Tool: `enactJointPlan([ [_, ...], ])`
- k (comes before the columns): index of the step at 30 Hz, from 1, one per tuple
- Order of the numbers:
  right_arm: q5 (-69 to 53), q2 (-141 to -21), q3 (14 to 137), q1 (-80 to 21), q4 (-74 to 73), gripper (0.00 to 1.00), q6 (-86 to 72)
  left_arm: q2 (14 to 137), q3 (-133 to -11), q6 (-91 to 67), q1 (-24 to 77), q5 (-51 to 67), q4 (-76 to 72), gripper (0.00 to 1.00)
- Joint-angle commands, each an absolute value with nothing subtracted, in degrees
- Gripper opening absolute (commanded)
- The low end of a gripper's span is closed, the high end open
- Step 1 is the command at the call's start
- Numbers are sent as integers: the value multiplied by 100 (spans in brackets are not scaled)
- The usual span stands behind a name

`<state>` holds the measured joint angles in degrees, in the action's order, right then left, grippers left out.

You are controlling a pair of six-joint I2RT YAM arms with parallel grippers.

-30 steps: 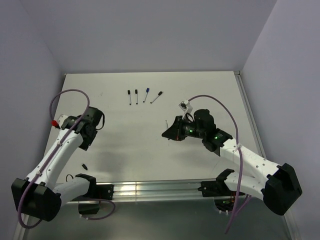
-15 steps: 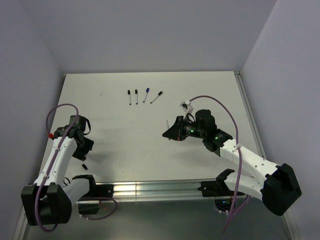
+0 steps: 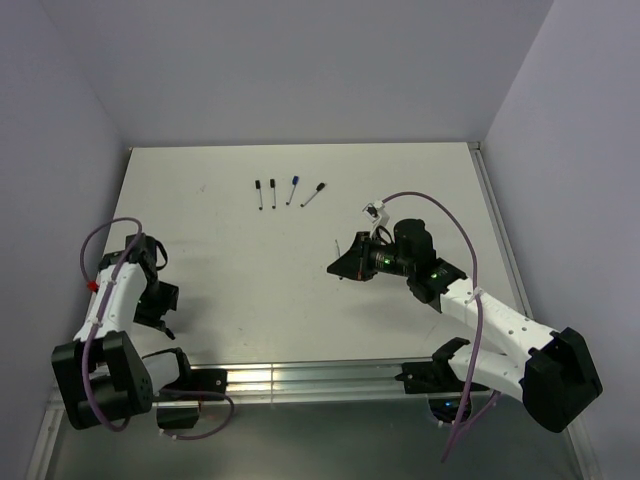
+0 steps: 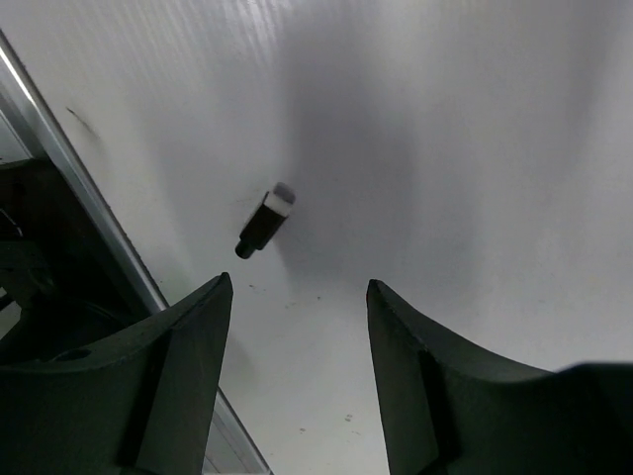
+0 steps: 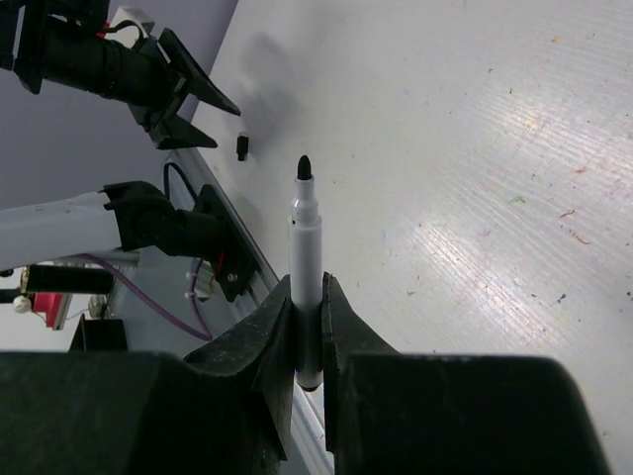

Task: Insert the pens into the pen caps
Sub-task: Pick up the pen cap from the center of the board.

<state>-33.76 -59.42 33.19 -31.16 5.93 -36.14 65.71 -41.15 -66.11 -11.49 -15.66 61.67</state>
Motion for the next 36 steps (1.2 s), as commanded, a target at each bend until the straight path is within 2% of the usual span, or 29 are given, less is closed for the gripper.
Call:
enactJointPlan([
  [1,-3419,-5854,3305,-3067,817,0,-3542,6802,-4219,-6363,-1432,-1442,6161,62],
  [5,-3349,-5810,3331,-3067,730,0,-3472,7057,-4087,-6433,-1573,-1345,6073,64],
  [9,-3340,-5783,3340,-3067,712,0,-3445,7075,-4008,-6591,-1705,-1327,6038,72],
  [16,-3401,-5792,3322,-3067,738,0,-3428,7154,-4025,-6574,-1951,-1231,5871,75],
  [18,-3410,-5801,3322,-3067,756,0,-3437,7242,-3964,-6496,-1986,-1056,5670,79],
  [36,-3498,-5880,3314,-3076,835,0,-3436,7576,-3894,-6522,-1995,-1020,5379,77],
])
